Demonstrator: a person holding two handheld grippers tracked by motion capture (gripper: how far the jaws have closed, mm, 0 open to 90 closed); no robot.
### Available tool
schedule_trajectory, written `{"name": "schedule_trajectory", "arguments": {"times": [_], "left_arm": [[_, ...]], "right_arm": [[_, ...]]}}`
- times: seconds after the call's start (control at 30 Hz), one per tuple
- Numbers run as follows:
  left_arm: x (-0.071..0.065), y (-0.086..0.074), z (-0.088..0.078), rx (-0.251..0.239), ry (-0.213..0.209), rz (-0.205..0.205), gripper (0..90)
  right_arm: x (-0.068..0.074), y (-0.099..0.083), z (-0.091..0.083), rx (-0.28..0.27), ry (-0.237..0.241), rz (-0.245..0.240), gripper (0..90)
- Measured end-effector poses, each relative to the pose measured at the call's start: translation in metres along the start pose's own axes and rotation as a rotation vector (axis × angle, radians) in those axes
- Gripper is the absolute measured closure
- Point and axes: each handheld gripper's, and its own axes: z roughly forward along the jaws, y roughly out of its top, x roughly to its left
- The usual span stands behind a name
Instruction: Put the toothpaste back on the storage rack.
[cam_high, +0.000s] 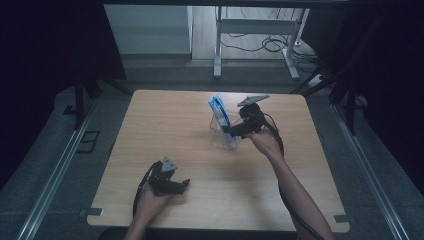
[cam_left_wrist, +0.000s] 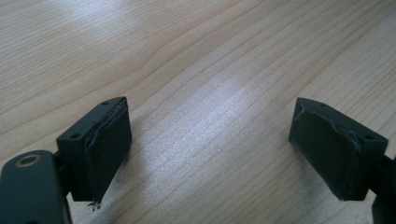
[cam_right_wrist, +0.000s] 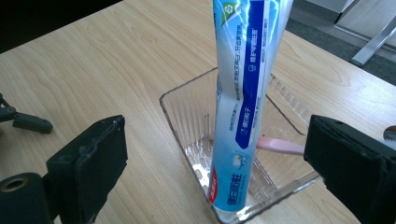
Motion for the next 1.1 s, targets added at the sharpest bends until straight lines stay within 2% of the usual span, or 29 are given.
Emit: {"name": "schedule_trajectory", "arguments": {"times": [0.63,1.1], "left_arm": [[0.000,0.000,0.000,-0.002,0.003,-0.005,13.0],[0.000,0.000,0.000,-0.002,0.003,-0.005,13.1]], "right_arm": [[-0.001,-0.020,-0.022,0.005,-0.016,-0.005,1.3],[0.000,-0.035,-0.032,0.015,-0.027,-0.016,0.0]]}}
